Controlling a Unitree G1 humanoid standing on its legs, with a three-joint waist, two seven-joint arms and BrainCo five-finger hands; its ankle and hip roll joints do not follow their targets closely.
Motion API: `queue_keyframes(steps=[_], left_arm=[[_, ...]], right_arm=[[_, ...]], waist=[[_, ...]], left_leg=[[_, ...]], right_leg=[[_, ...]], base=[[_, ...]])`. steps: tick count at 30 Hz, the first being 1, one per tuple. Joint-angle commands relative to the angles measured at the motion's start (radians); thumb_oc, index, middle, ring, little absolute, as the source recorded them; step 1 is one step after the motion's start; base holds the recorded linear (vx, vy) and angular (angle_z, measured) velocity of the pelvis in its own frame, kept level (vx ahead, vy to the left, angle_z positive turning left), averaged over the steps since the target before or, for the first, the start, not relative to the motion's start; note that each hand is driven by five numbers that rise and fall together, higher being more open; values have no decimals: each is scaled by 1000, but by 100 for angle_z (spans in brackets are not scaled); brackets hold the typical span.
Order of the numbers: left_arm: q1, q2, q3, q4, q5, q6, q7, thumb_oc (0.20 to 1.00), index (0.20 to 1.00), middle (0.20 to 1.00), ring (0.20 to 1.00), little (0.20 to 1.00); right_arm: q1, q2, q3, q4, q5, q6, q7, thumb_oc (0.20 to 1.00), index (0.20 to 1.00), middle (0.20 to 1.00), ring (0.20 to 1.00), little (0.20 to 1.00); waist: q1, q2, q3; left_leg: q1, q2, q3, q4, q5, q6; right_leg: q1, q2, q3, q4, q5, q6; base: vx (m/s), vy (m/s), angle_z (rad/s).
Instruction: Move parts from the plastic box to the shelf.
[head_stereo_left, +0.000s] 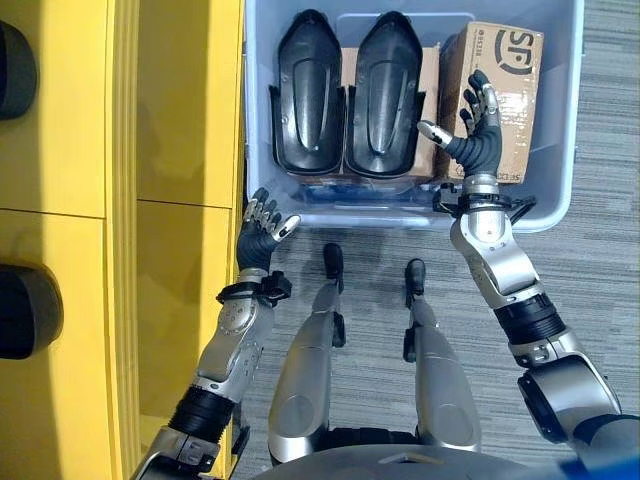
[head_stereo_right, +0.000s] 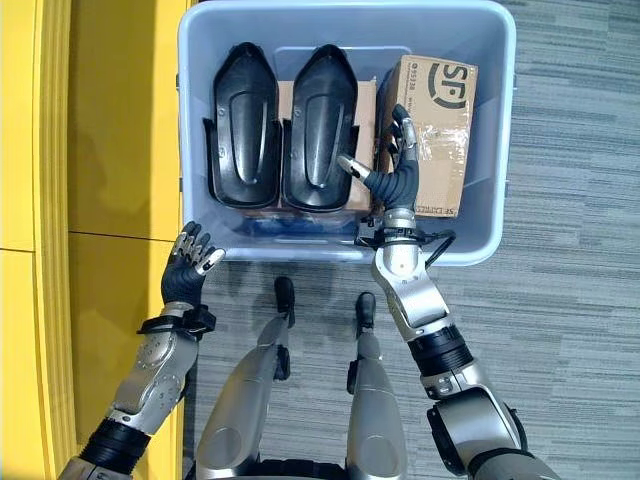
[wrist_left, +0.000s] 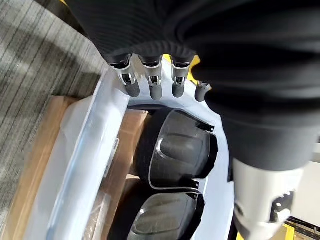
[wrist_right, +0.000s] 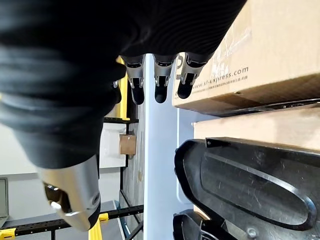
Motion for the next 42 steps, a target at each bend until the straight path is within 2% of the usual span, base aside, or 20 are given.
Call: queue_keyframes(steps=[1, 16, 32, 42], left_arm=[[27, 36, 21, -96, 5, -54, 6, 1000, 1000, 1000, 1000, 1000], [59, 42, 33, -122, -18, -70, 11, 1000, 1000, 1000, 1000, 1000], [110, 43, 162, -181, -13, -119, 61, 1000, 1000, 1000, 1000, 1000], [102, 33, 179, -141, -1, -117, 81, 1000, 1000, 1000, 1000, 1000]], right_arm=[[-62, 14, -21, -31, -14, -52, -12, 1000, 1000, 1000, 1000, 1000], [-96, 17, -11, 70, 16, -39, -24, 1000, 1000, 1000, 1000, 1000], [-87, 0, -42, 54, -8, -40, -33, 1000, 1000, 1000, 1000, 1000], [-78, 1, -56, 55, -3, -41, -38, 1000, 1000, 1000, 1000, 1000]], waist=[[-12, -22, -22], [18, -13, -11], [42, -7, -8], [42, -5, -1]], left_leg=[[-40, 93, -28, 118, -37, -95], [-61, 84, -55, 123, -38, -90], [-61, 75, -67, 121, -43, -87], [-72, 73, -68, 122, -41, -88]], right_leg=[[-41, -120, -61, 72, 26, 77], [-50, -120, -79, 94, 7, 70], [-43, -127, -90, 92, 5, 69], [-51, -126, -89, 91, 5, 70]], base=[[0, 0, 0], [9, -2, 3], [2, 2, 1], [0, 0, 0]])
